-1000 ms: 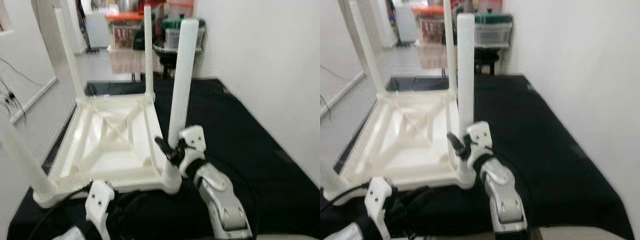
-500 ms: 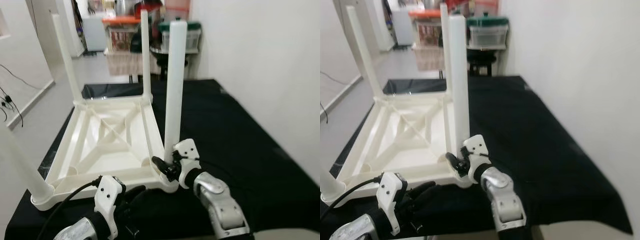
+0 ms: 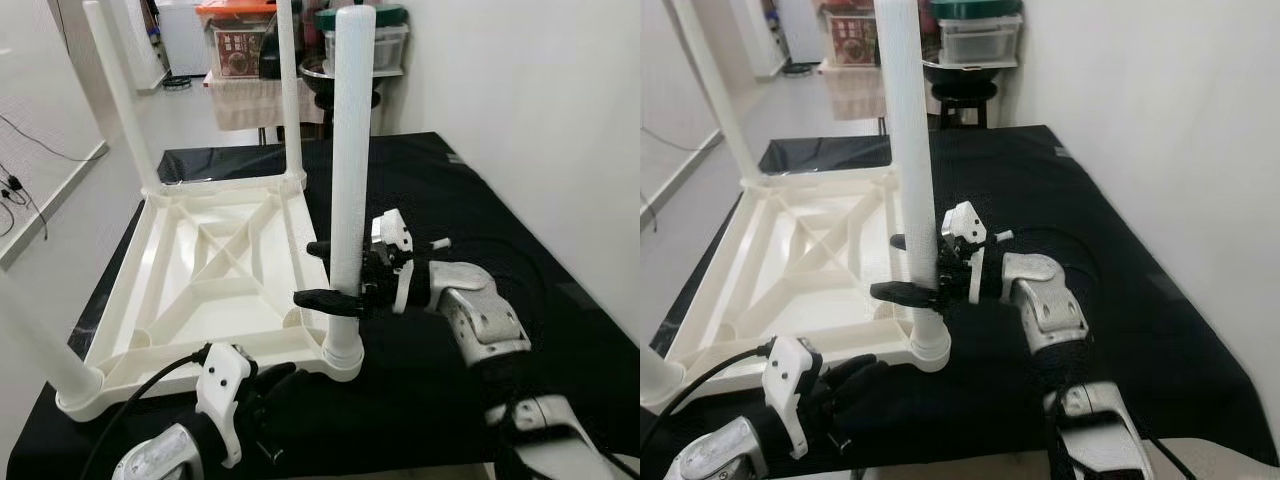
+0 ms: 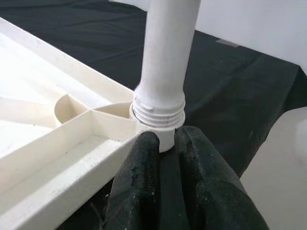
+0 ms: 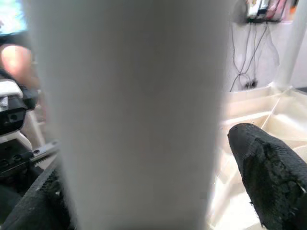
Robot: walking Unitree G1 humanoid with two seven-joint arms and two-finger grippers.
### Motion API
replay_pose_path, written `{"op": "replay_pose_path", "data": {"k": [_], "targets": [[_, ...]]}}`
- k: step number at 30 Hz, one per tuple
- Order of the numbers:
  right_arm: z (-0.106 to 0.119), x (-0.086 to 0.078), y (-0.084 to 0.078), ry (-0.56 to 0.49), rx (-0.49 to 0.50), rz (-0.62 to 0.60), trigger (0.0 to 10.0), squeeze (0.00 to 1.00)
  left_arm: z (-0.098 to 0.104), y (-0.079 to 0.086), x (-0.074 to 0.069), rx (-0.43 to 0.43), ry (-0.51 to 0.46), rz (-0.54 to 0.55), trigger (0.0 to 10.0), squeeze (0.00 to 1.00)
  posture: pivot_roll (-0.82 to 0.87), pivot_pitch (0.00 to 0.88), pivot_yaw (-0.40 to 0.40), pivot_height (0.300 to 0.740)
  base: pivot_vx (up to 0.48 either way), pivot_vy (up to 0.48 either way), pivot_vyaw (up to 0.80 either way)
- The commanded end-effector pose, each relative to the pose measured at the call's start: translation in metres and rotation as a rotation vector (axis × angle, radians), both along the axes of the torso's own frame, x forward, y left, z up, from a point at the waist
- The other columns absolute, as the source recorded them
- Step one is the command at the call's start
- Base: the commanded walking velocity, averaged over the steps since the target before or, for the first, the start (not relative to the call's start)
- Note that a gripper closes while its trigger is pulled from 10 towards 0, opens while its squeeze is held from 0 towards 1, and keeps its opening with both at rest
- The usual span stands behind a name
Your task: Building children table
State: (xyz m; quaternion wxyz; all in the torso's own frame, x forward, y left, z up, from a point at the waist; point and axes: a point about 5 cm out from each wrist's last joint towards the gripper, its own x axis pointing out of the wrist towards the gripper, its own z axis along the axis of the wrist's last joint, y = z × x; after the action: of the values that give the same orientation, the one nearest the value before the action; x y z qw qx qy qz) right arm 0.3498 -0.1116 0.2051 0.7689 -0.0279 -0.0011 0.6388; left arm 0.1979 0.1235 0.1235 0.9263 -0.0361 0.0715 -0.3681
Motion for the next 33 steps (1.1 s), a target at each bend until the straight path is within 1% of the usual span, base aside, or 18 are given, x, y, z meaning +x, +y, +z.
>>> {"op": "replay_pose_path", "data": {"k": [1,2,8,14,15,16,19,20,21,22,24,25,26,27,28,30,32,33], "targets": [[0.002,0.001,0.001,0.003,0.027,0.024,10.0,0.0,0.0,0.004,-0.001,0.022,-0.009,0.008,10.0,0.0,0.13,0.0,-0.031,0.74,0.0,0.0,0.0],[0.004,0.004,-0.001,0.028,0.043,0.037,0.0,0.0,0.001,0.005,-0.002,0.025,-0.009,0.01,10.0,0.0,0.14,0.0,-0.033,0.74,0.0,0.0,0.0],[0.006,0.007,-0.005,0.055,0.058,0.053,0.0,0.0,0.001,0.006,-0.004,0.031,-0.008,0.016,10.0,0.0,0.14,0.0,-0.033,0.74,0.0,0.0,0.0],[0.002,0.006,-0.01,0.022,0.055,0.059,0.0,0.0,0.001,0.006,-0.004,0.031,-0.009,0.012,10.0,0.0,0.12,0.0,-0.024,0.74,0.0,0.0,0.0],[-0.003,0.004,-0.013,-0.01,0.032,0.022,0.0,0.0,0.001,0.004,-0.004,0.03,-0.009,0.009,10.0,0.0,0.12,0.0,-0.023,0.74,0.0,0.0,0.0],[-0.008,0.0,-0.015,-0.048,0.016,-0.058,0.0,0.0,0.001,0.004,-0.004,0.028,-0.009,0.006,10.0,0.0,0.12,0.0,-0.023,0.74,0.0,0.0,0.0],[-0.011,-0.002,-0.016,-0.073,0.009,-0.11,0.0,0.0,0.001,0.003,-0.004,0.027,-0.009,0.004,10.0,0.0,0.12,0.0,-0.023,0.74,0.0,0.0,0.0],[-0.023,-0.007,-0.009,-0.079,-0.014,-0.287,0.0,0.0,0.001,0.004,-0.004,0.027,-0.01,0.004,10.0,0.0,0.11,0.0,-0.034,0.74,0.0,0.0,0.0],[-0.038,-0.01,0.002,-0.005,0.034,-0.716,0.0,0.0,0.002,0.005,-0.004,0.027,-0.01,0.005,10.0,0.0,0.11,0.0,-0.038,0.74,0.0,0.0,0.0],[-0.068,-0.038,0.018,0.087,-0.003,-0.892,0.0,0.0,0.002,0.006,-0.004,0.027,-0.01,0.008,10.0,0.0,0.1,0.0,-0.018,0.74,0.0,0.0,0.0],[-0.068,-0.038,0.018,0.087,-0.003,-0.892,0.0,0.0,0.002,0.006,-0.004,0.027,-0.01,0.008,10.0,0.0,0.1,0.0,-0.018,0.74,0.0,0.0,0.0],[-0.083,-0.06,0.026,0.15,-0.025,-0.998,0.0,0.0,0.003,0.007,-0.003,0.026,-0.01,0.011,10.0,0.0,0.1,0.0,-0.015,0.74,0.0,0.0,0.0],[-0.084,-0.062,0.025,0.145,-0.053,-0.993,0.0,0.0,0.002,0.006,-0.003,0.027,-0.007,0.001,10.0,0.0,0.08,0.0,-0.006,0.74,0.0,0.0,0.0],[-0.082,-0.06,0.024,0.122,-0.073,-0.94,0.0,0.0,0.001,0.005,-0.003,0.027,-0.004,-0.007,10.0,0.0,0.08,0.0,-0.006,0.74,0.0,0.0,0.0],[-0.082,-0.06,0.024,0.122,-0.073,-0.94,0.0,0.0,0.001,0.005,-0.003,0.027,-0.004,-0.007,10.0,0.0,0.08,0.0,-0.006,0.74,0.0,0.0,0.0],[-0.08,-0.052,0.018,0.107,-0.095,-0.919,0.0,0.0,0.001,0.004,0.0,0.023,-0.007,-0.009,10.0,0.0,0.08,0.0,-0.024,0.74,0.0,0.0,0.0],[-0.083,-0.052,0.019,0.116,-0.102,-0.908,0.0,0.0,0.001,0.004,0.002,0.019,-0.012,-0.001,10.0,0.0,0.08,0.0,-0.026,0.74,0.0,0.0,0.0],[-0.084,-0.053,0.021,0.119,-0.1,-0.887,1.5,0.0,0.001,0.004,0.003,0.016,-0.015,0.005,10.0,0.0,0.08,0.0,-0.024,0.74,0.0,0.0,0.0]]}}
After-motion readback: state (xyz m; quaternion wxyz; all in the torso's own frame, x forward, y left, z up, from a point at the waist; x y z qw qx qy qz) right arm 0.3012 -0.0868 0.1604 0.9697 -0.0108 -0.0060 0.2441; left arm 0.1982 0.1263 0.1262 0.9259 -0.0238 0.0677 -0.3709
